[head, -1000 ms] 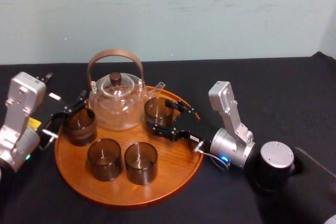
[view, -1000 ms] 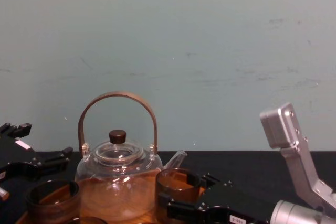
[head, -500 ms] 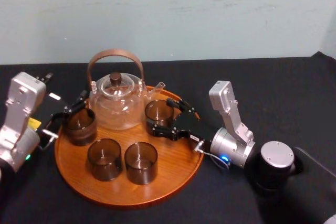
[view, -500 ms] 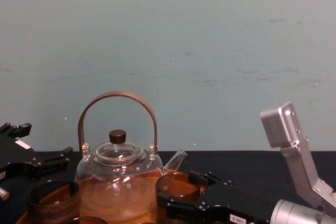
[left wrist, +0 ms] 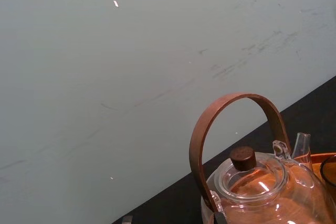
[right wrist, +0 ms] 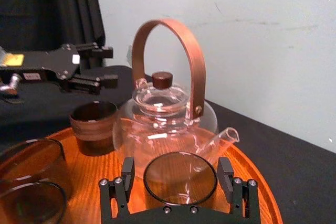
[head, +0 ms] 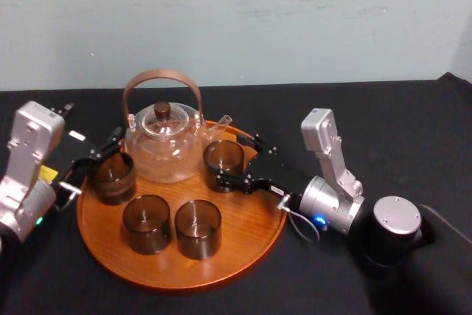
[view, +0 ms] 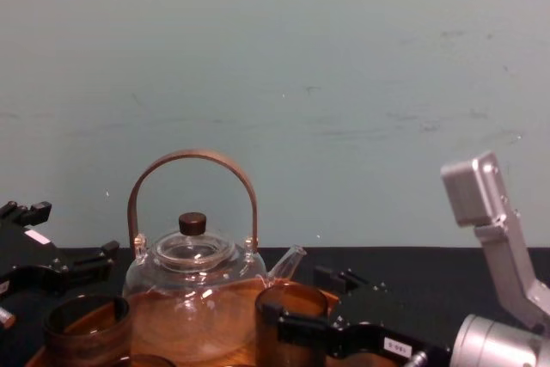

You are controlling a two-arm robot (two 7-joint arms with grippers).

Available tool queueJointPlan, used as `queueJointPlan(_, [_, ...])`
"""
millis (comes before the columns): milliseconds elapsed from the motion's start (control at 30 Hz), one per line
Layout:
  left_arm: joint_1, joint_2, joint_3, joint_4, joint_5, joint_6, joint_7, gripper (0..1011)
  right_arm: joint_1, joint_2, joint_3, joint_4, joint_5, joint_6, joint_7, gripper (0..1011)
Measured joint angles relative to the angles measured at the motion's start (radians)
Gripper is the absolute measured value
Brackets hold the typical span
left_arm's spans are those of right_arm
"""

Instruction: Pick up the glass from the table and place it on the tray.

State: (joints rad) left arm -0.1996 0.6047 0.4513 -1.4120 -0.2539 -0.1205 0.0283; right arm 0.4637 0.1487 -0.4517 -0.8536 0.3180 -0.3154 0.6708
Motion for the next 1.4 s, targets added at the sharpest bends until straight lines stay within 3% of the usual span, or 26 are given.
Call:
queueJointPlan(367, [0.0,0.0,0.0,0.0,0.0,0.0,0.0,1001,-0.062,0.049,-0.002,-0.142,0.029,0.044,-0.009,1002])
queueJointPlan(700, [0.0,0.0,0.0,0.0,0.0,0.0,0.0,1001,-0.143,0.117,0.016,-0.311,0.05,0.055,-0.054,1002])
queueJointPlan(900, [0.0,0.0,0.0,0.0,0.0,0.0,0.0,1001,-0.201,0.165,0.059,-0.394,0.052,0.041,-0.113,1003])
queueJointPlan(1033, [0.0,0.0,0.0,0.0,0.0,0.0,0.0,1001,-0.246,0.191,0.11,-0.428,0.051,0.018,-0.164,1002])
queueJointPlan(1267, [0.0,0.0,0.0,0.0,0.0,0.0,0.0,1001,-0.297,0.208,0.181,-0.437,0.019,0.0,-0.253,1002])
queueJointPlan(1400, [0.0,0.0,0.0,0.0,0.0,0.0,0.0,1002,-0.307,0.209,0.2,-0.432,0.011,-0.001,-0.277,1002])
